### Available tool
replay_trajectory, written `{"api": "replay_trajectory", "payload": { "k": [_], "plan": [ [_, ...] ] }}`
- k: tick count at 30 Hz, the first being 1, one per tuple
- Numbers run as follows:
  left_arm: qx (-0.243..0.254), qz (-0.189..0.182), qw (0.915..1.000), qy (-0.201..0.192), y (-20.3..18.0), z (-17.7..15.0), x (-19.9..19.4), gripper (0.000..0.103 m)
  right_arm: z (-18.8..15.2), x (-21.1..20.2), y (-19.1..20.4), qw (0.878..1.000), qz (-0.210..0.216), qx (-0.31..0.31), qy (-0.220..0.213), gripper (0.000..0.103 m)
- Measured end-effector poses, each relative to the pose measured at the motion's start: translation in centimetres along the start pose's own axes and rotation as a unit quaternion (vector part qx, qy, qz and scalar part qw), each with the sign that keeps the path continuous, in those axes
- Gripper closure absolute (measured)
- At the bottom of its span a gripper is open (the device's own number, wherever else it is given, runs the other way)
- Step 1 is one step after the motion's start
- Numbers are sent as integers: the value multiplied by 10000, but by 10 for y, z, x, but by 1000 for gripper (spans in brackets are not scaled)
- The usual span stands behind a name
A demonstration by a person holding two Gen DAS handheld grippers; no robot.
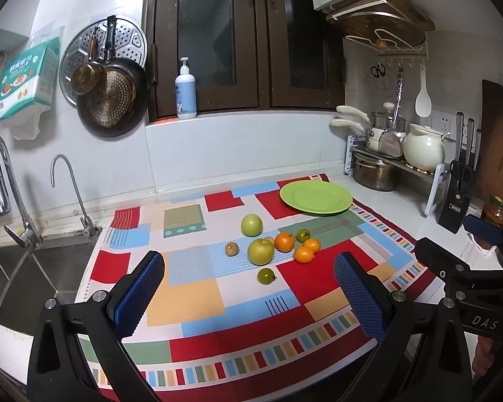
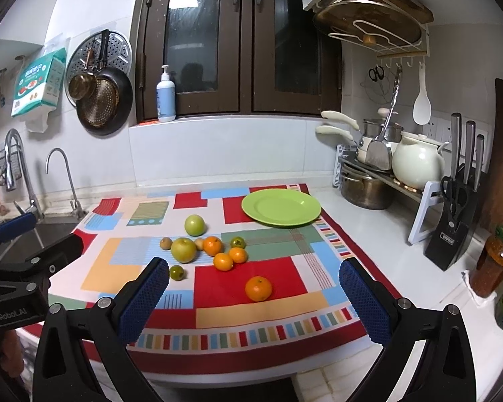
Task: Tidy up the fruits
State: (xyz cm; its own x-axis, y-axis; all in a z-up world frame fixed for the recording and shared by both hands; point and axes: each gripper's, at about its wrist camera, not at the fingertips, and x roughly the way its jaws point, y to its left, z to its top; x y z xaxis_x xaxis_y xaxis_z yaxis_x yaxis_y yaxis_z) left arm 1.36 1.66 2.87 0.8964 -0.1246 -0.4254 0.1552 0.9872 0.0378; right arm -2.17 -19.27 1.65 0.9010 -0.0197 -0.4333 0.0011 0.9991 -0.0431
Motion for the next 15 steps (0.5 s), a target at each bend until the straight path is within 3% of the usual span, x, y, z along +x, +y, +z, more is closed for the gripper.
{"api": "replay_trajectory", "payload": {
  "k": [15],
  "plan": [
    [-52, -138, 9999, 63, -1, 2, 3, 0, 1, -1, 0, 10000, 13, -28, -28, 1]
  ]
}}
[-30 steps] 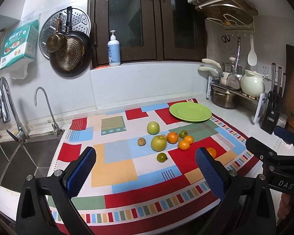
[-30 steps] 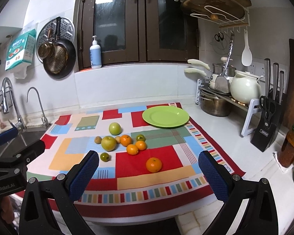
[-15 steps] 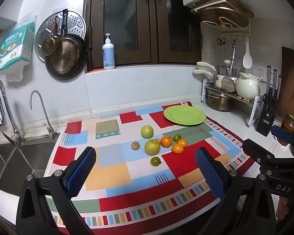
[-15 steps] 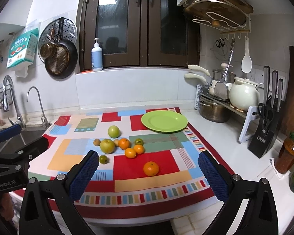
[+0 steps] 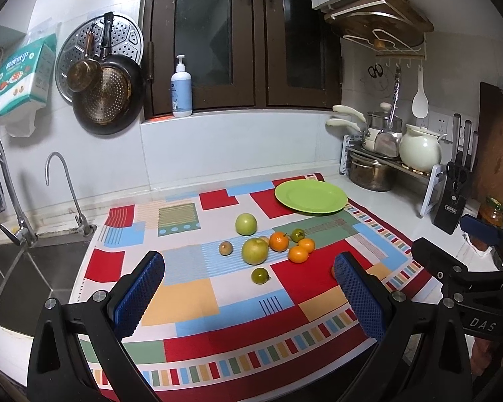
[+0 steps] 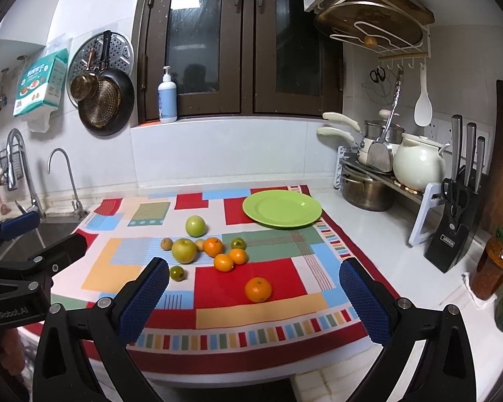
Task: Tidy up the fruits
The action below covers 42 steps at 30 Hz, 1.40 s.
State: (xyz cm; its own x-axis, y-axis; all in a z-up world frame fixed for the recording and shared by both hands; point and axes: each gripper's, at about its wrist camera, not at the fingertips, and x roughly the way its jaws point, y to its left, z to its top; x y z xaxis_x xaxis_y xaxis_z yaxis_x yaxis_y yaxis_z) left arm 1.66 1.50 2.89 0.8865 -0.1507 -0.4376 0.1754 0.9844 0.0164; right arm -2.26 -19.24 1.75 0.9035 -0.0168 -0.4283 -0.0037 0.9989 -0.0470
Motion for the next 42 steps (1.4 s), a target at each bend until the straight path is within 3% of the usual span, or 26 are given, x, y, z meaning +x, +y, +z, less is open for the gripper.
{"api": "replay_trajectory", "payload": {
  "k": [16, 27, 36, 42],
  "plan": [
    [160, -28, 9998, 131, 10, -6, 14, 0, -1, 15, 7, 9999, 9, 17, 116, 1],
    [366, -65, 9979, 531, 14, -20, 48, 1, -19, 42, 19, 9988, -26, 59, 481, 1],
    [426, -106, 9961, 766, 1, -23, 106, 11, -24, 90, 7, 9972, -43, -120, 734, 1],
    [534, -44, 9917, 1167, -13, -30, 153, 24, -28, 138, -4, 9938, 208, -298, 1052, 5]
  ]
}}
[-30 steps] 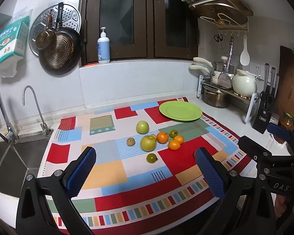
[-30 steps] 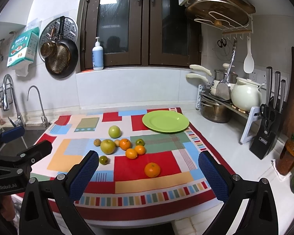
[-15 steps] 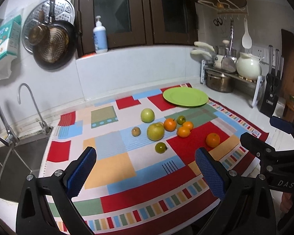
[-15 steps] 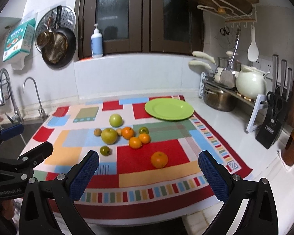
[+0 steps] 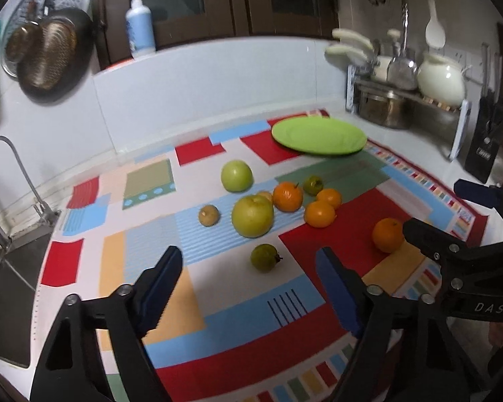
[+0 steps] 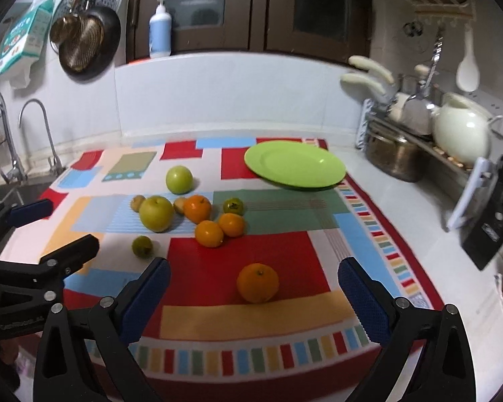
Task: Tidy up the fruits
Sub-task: 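Grasp the orange with the right tool while the left tool grasps the small green citrus, then carry both fruits to the green plate and open both tools to release them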
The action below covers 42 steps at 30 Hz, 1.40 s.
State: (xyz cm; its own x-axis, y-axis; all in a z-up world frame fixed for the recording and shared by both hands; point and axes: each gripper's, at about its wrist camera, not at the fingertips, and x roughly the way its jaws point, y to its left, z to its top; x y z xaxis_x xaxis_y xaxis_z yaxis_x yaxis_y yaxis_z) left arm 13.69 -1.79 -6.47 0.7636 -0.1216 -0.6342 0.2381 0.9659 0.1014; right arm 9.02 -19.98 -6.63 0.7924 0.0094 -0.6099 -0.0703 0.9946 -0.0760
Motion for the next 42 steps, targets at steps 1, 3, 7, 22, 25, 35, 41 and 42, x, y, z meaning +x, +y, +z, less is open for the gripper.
{"api": "replay_trajectory", "payload": {
  "k": [1, 3, 7, 22, 25, 35, 41, 42],
  "plan": [
    [-12, 5, 10000, 64, -1, 0, 6, 27, 0, 9, -2, 9999, 46, -33, 88, 6],
    [-50, 11, 9998, 191, -4, 0, 21, 31, 0, 23, -6, 9995, 187, -60, 229, 9],
    [-93, -36, 9989, 457, -6, -1, 44, 43, -5, 49, -13, 9980, 371, -29, 505, 16],
    [-49, -514, 9930, 1067, 0, -1, 93, 70, -20, 84, -11, 9917, 402, 395, 1154, 45],
    [-21, -532, 9931, 1044, -2, -1, 95, 70, -23, 86, -12, 9909, 399, 410, 1214, 55],
    [136, -605, 9942, 873, -10, 10, 85, 71, -17, 81, -19, 9908, 476, 512, 1158, 59],
    [241, -681, 9961, 505, -15, 33, 74, 83, 0, 74, -25, 9929, 557, 482, 930, 59],
    [226, -781, 9955, 486, -16, 37, 74, 84, 3, 74, -27, 9930, 586, 503, 893, 59]
  ]
}}
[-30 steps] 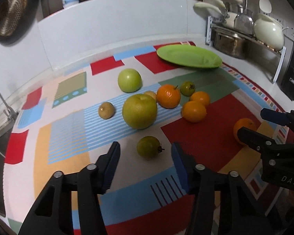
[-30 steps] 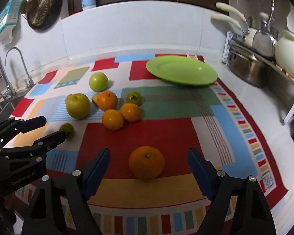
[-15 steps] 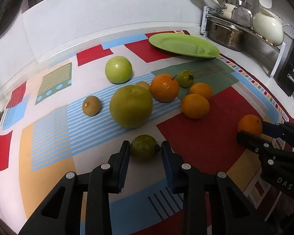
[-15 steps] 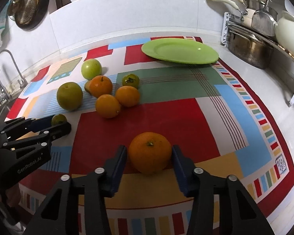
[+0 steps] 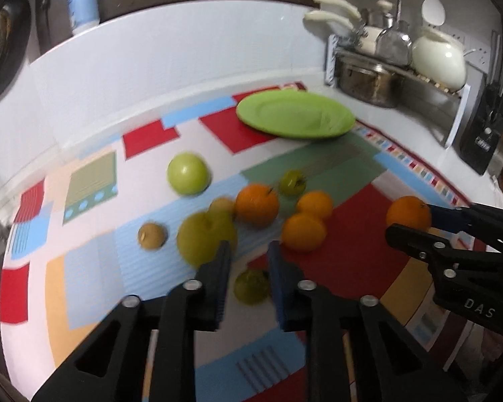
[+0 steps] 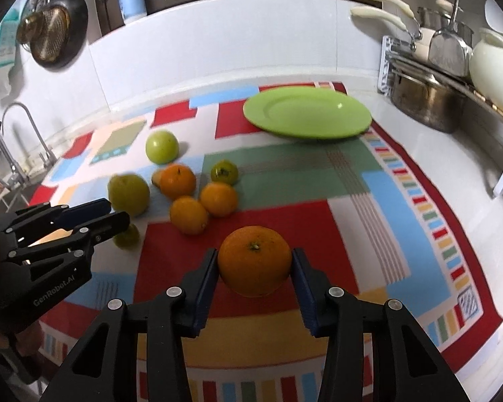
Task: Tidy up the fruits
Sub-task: 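Carry both fruits to the green plate and open both tools to release them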
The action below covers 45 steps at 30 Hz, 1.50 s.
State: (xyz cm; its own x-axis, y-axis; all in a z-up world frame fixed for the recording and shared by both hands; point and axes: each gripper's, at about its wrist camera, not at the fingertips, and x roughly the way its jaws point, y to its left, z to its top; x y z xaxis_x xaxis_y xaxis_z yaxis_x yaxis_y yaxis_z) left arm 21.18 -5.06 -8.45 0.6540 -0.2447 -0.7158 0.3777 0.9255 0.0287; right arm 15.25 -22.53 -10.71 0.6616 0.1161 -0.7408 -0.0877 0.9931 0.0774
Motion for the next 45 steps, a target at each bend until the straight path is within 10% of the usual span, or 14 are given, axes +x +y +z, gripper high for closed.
{"api": "replay_trajectory", "payload": {
  "k": [14, 31, 45],
  "plan": [
    [140, 77, 9997, 163, 1, -27, -6, 56, 0, 4, 7, 9995, 243, -181, 53, 59],
    [96, -57, 9992, 390, -1, -25, 21, 75, -5, 11, 14, 9988, 383, -245, 177, 59],
    [397, -525, 9977, -147, -14, 65, 35, 75, 59, 11, -23, 9985, 70, -172, -523, 59]
  ]
}}
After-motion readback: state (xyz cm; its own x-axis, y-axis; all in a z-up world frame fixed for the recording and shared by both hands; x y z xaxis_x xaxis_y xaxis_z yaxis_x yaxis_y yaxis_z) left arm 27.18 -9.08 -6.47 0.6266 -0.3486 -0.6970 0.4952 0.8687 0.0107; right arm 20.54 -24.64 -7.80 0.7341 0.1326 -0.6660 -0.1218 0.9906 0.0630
